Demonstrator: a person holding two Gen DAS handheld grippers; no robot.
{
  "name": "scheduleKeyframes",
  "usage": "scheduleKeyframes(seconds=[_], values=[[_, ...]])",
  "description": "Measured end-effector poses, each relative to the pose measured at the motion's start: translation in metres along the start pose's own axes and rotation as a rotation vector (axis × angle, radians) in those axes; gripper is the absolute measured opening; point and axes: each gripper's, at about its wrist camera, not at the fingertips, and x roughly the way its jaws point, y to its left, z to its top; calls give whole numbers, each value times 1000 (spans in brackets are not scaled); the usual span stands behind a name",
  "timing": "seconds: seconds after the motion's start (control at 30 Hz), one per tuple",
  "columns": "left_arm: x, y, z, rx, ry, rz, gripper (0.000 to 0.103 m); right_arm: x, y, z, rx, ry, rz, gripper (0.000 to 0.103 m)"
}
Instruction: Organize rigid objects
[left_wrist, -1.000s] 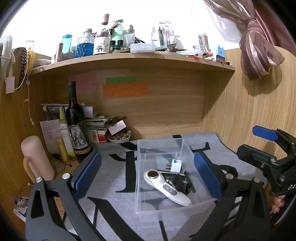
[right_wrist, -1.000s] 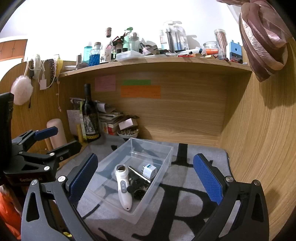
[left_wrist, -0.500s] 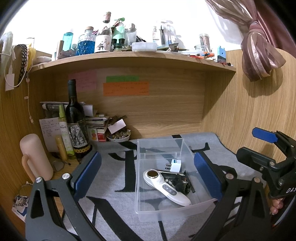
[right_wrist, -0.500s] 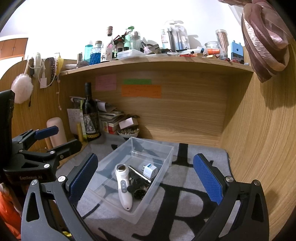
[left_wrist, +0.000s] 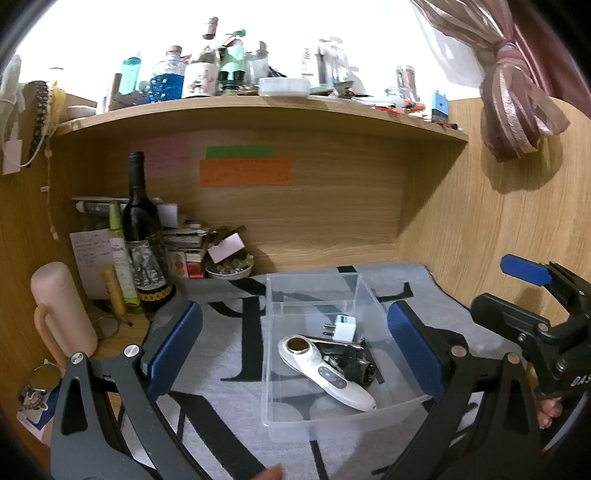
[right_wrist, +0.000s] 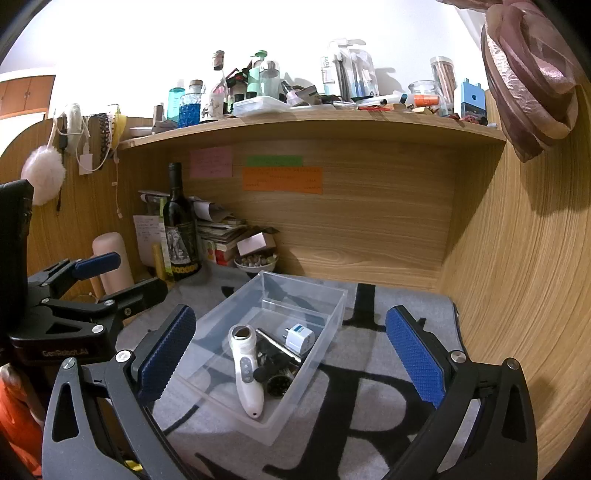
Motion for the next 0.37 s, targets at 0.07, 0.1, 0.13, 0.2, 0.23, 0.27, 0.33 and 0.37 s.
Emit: scheduleKeyframes(seconds=[0.07, 0.1, 0.13, 0.2, 0.23, 0.27, 0.33, 0.37], values=[[0, 0, 0, -1, -1, 2, 102, 0, 0, 0, 2, 1, 0, 103], [0, -1, 0, 2, 0, -2, 102, 1, -1, 0, 4, 2, 0, 103], [0, -1, 0, 2, 1, -3, 102, 1, -1, -1, 4, 2, 0, 103], [0, -1, 0, 0, 1, -5, 102, 1, -1, -1, 4, 1, -1, 103], [0, -1, 0, 0, 1, -7, 102, 1, -1, -1, 4, 2, -1, 103], [0, -1, 0, 0, 2, -8, 102, 2, -2, -1, 4, 3, -2, 103], [0, -2, 0, -2, 4, -7, 102, 2, -2, -1, 5, 5, -3, 103], [0, -1, 0, -4, 5, -8, 102, 2, -2, -1, 7, 5, -3, 103]])
